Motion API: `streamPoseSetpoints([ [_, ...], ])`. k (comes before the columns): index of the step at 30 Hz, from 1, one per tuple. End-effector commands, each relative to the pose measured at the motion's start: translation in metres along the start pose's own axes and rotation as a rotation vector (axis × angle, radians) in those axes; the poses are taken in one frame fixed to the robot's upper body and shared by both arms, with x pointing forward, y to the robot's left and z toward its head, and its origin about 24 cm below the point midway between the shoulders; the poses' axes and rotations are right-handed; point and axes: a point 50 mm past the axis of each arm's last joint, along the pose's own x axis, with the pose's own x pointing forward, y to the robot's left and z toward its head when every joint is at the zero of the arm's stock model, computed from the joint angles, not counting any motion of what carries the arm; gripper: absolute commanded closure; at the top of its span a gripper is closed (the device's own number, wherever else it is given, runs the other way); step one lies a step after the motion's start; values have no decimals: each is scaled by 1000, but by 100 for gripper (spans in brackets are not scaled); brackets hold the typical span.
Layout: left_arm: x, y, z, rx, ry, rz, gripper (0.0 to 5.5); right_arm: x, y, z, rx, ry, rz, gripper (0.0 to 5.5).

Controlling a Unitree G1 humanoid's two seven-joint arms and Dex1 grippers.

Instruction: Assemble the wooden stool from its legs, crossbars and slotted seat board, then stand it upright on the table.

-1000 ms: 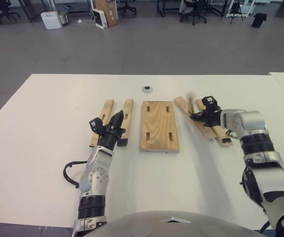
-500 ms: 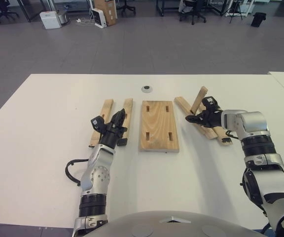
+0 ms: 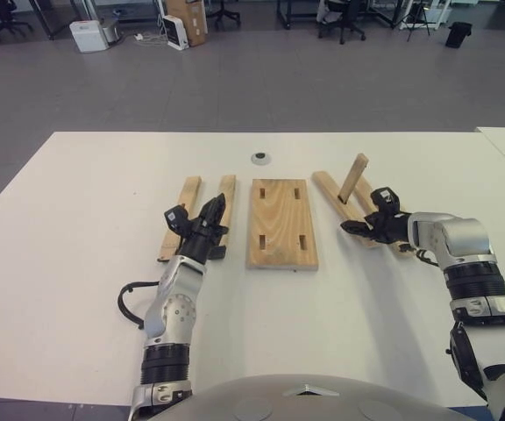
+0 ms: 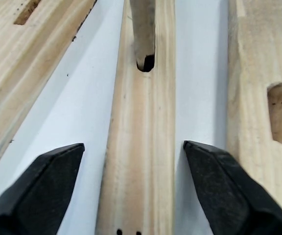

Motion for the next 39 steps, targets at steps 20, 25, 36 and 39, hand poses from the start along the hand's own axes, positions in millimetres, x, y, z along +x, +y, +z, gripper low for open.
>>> streamPoseSetpoints([
  [20,31,-8,51,227,52,-253,397,-29,-12,11,2,-181,-39,343],
  [25,69,-46,61,152,125,-496,397,-71,17,64,26,-457,256,343],
  [36,80,-81,86,-71,256,-763,397,-112,62,83,108,-738,647,343],
  [39,75,-96,103,-144,263,-877,397,-115,73,80,135,-745,745,343],
])
